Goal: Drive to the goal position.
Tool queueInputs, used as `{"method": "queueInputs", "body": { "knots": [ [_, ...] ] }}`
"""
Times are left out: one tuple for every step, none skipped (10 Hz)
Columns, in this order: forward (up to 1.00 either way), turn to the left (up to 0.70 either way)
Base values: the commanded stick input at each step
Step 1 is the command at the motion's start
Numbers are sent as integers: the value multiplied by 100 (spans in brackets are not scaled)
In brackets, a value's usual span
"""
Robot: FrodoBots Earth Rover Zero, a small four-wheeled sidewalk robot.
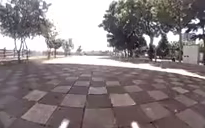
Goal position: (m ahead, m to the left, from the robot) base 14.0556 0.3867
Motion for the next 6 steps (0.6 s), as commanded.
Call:
{"method": "queueInputs", "body": {
  "knots": [
    [70, 27],
    [70, 0],
    [70, 0],
    [70, 0],
    [70, 0],
    [70, 0]
  ]
}}
